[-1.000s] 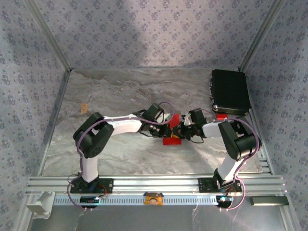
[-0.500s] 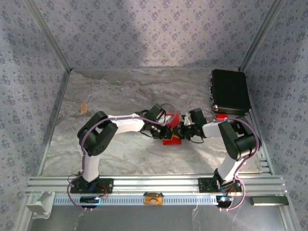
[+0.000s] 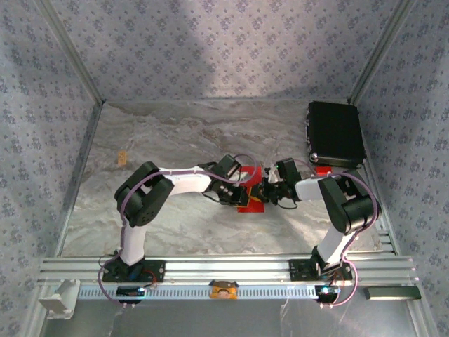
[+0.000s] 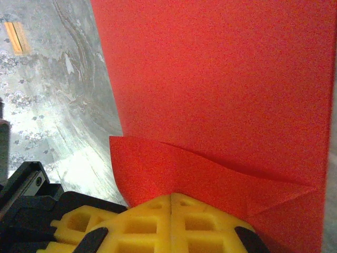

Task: Fold a paper plane with a square sheet of paper (pick it up from the middle)
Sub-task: Fold the triangle a second time at the center of the table.

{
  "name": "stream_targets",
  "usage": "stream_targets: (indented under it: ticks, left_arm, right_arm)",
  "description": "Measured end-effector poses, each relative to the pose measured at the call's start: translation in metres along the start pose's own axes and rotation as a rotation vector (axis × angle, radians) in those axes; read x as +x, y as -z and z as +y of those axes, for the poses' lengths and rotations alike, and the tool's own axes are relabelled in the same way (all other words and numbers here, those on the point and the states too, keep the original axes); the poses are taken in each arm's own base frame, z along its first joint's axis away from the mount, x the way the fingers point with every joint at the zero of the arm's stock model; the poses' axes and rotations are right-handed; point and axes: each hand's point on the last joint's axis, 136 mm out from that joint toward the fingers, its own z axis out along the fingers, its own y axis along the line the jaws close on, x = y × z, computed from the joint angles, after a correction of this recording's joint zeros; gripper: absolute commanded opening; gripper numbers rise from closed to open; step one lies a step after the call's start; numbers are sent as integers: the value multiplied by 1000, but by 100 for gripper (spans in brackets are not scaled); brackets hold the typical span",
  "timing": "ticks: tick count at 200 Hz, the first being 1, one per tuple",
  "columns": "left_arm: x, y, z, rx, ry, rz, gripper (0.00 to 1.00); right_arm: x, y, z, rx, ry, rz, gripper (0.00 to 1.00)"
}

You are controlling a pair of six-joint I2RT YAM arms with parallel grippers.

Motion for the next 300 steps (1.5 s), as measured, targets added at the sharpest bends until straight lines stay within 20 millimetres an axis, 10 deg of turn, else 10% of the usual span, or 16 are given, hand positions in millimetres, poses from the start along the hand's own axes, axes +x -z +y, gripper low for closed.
stream_targets:
  ticks: [189,257,300]
  left_arm:
    - [47,21,21,-47,1,-5,8]
    - [-1,37,-16,13,-49,-129,8]
    - [-17,13,0,-12,-20,-113,7]
  right_arm:
    - [0,0,0,1,-1,1,0]
    - [0,0,0,2,-3,2,0]
    - [0,0,0,2,-3,2,0]
